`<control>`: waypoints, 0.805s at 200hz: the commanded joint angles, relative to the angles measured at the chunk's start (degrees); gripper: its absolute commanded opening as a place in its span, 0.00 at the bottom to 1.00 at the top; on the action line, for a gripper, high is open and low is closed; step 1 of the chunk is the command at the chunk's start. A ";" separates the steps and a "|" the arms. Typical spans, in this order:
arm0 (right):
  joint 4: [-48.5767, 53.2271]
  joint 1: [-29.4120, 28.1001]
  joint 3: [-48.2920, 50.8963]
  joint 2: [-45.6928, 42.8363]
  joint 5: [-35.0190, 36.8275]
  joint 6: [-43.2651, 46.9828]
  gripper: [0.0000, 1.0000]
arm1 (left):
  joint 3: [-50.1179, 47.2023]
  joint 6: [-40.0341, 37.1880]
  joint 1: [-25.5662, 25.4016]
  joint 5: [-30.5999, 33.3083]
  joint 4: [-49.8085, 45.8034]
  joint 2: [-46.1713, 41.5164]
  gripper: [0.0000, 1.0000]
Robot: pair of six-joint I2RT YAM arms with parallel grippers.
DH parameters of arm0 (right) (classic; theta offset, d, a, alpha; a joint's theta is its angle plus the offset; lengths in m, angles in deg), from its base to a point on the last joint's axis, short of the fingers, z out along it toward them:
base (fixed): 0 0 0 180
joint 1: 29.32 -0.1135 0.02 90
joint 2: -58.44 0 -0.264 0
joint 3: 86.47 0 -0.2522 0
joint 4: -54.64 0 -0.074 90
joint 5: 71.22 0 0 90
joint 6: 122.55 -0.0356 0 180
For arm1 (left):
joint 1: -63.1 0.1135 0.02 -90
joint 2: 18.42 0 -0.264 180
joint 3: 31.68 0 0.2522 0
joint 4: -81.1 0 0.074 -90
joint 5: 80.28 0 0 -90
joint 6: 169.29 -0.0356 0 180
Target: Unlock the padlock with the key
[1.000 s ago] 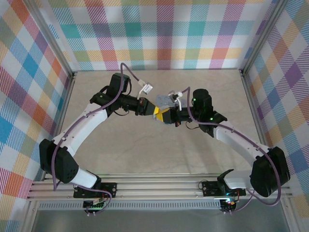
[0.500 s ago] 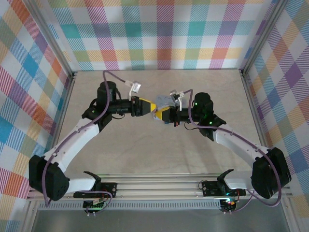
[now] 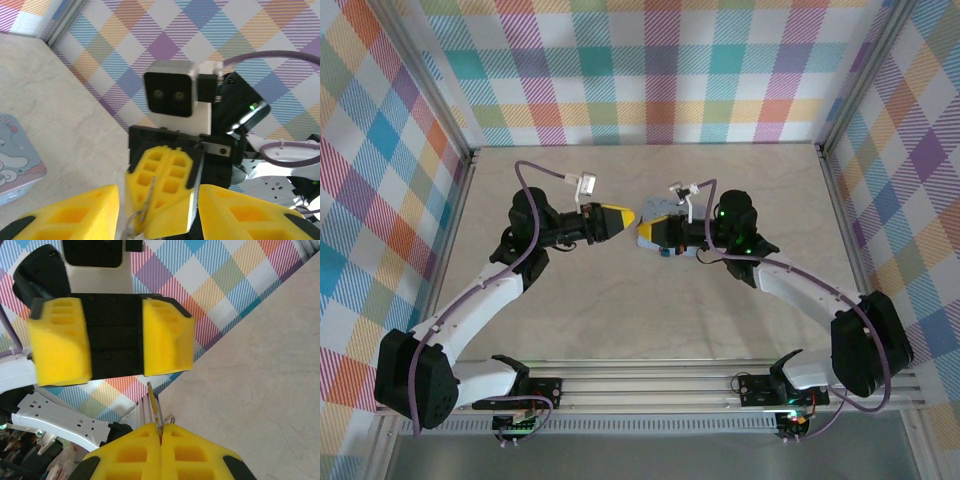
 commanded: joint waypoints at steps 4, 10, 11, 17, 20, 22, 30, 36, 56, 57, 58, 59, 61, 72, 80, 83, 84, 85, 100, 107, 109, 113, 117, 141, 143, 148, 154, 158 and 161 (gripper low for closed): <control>-4.68 -0.23 -2.17 0.73 -2.45 -2.40 0.00 | 0.42 0.64 -0.88 -1.86 3.38 0.73 0.44; -4.68 -0.25 -2.26 0.76 -2.54 -2.51 0.00 | 0.45 0.45 -0.90 -1.79 3.11 0.92 0.44; -4.68 -0.22 -2.31 0.80 -2.58 -2.51 0.00 | 0.38 0.40 -0.86 -1.78 3.09 1.00 0.44; -4.68 -0.22 -2.35 0.84 -2.70 -2.52 0.00 | 0.25 0.12 -0.87 -1.64 2.72 1.14 0.44; -4.68 -0.23 -2.43 0.86 -2.72 -2.52 0.00 | 0.21 -0.06 -0.90 -1.46 2.53 1.09 0.44; -4.70 -0.26 -2.44 0.85 -2.72 -2.47 0.00 | 0.16 -0.19 -0.90 -1.36 2.39 1.08 0.44; -4.68 -0.21 -2.44 0.84 -2.81 -2.43 0.00 | 0.00 -0.64 -0.89 -0.71 1.76 1.14 0.44; -4.62 -0.27 -2.44 0.80 -2.88 -2.30 0.00 | -0.11 -0.94 -0.90 -0.39 1.30 1.16 0.44; -4.25 -0.24 -2.36 0.67 -2.98 -2.26 0.00 | -0.26 -1.40 -0.89 0.02 0.80 1.44 0.44; -4.29 -0.26 -2.36 0.67 -2.98 -2.26 0.00 | -0.28 -1.40 -0.90 0.00 0.79 1.44 0.44; -4.31 -0.26 -2.36 0.67 -3.02 -2.25 0.00 | -0.29 -1.41 -0.90 -0.05 0.79 1.48 0.44; -4.27 -0.27 -2.36 0.67 -3.05 -2.25 0.00 | -0.29 -1.41 -0.86 -0.07 0.79 1.54 0.44; -4.29 -0.25 -2.35 0.67 -3.13 -2.25 0.00 | -0.23 -1.41 -0.89 -0.16 0.79 1.63 0.44; -4.24 -0.27 -2.35 0.67 -3.24 -2.25 0.00 | -0.21 -1.43 -0.91 -0.58 0.92 2.09 0.44; -4.24 -0.27 -2.43 0.71 -3.39 -2.26 0.00 | -0.20 -1.44 -0.89 -1.13 1.13 2.33 0.43; -4.22 -0.27 -2.44 0.75 -3.46 -2.27 0.00 | -0.21 -1.45 -0.98 -1.31 1.14 2.40 0.43; -4.23 -0.27 -2.49 0.75 -3.48 -2.26 0.00 | -0.21 -1.43 -0.99 -1.45 1.19 2.40 0.43; -4.23 -0.27 -2.51 0.80 -3.54 -2.30 0.00 | -0.12 -1.42 -0.99 -1.52 1.21 2.49 0.43; -4.24 -0.31 -2.70 1.13 -3.90 -2.48 0.00 | 0.27 -1.41 -1.23 -2.63 1.23 2.94 0.41; -4.23 -0.27 -2.79 1.26 -4.10 -2.54 0.00 | 0.48 -1.41 -1.38 -3.04 1.06 3.16 0.40; -4.24 -0.31 -2.84 1.27 -4.07 -2.52 0.00 | 0.49 -1.41 -1.42 -3.06 0.95 3.22 0.39; -4.34 -0.27 -2.88 1.35 -4.20 -2.59 0.00 | 0.57 -1.41 -1.50 -3.23 0.84 3.37 0.39; -4.43 -0.27 -2.96 1.37 -4.29 -2.65 0.00 | 0.66 -1.41 -1.57 -3.31 0.79 3.47 0.38; -4.68 -0.36 -2.97 1.70 -4.45 -2.90 0.00 | 0.96 -1.41 -1.85 -3.70 0.70 4.04 0.26; -4.68 -0.36 -2.97 1.71 -4.45 -2.90 0.00 | 0.94 -1.41 -1.84 -3.66 0.70 4.04 0.25; -4.68 -0.36 -3.03 1.72 -4.54 -2.87 0.00 | 1.02 -1.41 -1.94 -3.73 0.70 4.04 0.24; -4.68 -0.36 -3.05 1.79 -4.58 -2.91 0.00 | 1.09 -1.46 -2.01 -3.83 0.68 4.13 0.23; -4.73 -0.36 -3.06 1.81 -4.62 -2.82 0.00 | 1.17 -1.44 -2.05 -3.98 0.70 4.15 0.21; -4.69 -0.36 -3.01 1.81 -4.65 -2.86 0.00 | 1.13 -1.41 -2.11 -4.08 0.70 4.15 0.21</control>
